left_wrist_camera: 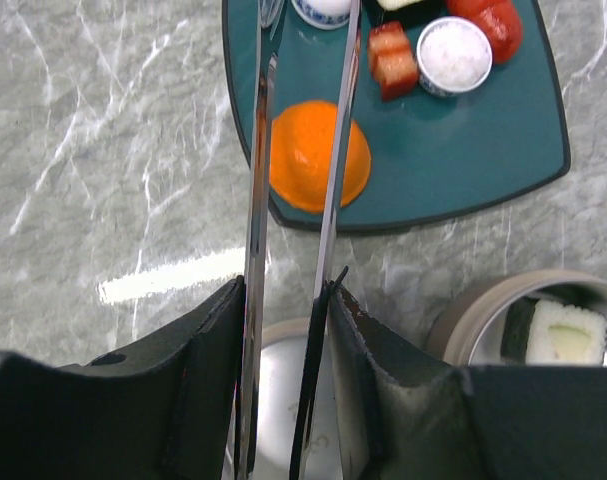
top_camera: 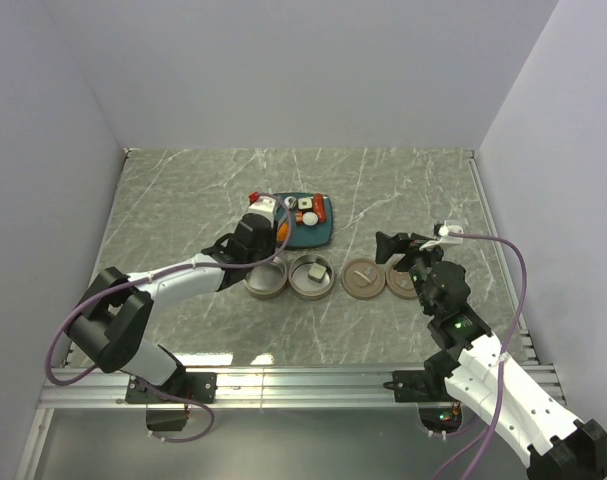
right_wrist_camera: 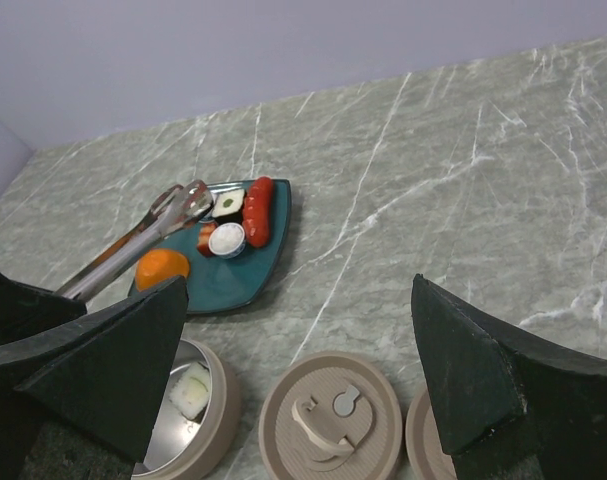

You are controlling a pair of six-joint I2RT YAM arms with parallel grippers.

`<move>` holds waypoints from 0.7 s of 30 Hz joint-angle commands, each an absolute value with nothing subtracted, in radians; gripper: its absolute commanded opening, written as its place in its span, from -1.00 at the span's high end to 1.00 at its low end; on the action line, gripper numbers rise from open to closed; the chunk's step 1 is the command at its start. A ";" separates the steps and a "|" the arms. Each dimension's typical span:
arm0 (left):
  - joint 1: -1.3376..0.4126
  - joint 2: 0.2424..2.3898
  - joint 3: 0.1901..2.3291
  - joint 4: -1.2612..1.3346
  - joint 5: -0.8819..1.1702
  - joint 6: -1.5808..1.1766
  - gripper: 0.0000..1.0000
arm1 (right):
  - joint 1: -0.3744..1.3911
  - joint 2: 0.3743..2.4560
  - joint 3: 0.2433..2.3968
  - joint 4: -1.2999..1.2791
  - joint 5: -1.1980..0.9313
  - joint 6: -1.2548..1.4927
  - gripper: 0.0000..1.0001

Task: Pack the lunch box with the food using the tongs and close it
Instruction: Pick up the food using the clamp

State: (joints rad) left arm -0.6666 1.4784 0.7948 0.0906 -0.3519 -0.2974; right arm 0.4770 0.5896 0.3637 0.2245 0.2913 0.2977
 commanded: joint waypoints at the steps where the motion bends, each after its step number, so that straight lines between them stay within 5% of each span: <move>1: -0.660 1.496 0.851 0.138 -0.331 -0.273 0.15 | 0.472 0.577 0.396 0.265 0.305 0.287 -0.98; 21: -0.649 1.415 0.830 0.144 -0.314 -0.284 0.58 | 0.471 0.561 0.388 0.261 0.305 0.288 -0.98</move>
State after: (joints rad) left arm -0.6540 1.5101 0.8303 0.0925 -0.3321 -0.2852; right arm 0.4751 0.5686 0.3637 0.2245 0.2947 0.2974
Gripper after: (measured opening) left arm 0.368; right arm 0.991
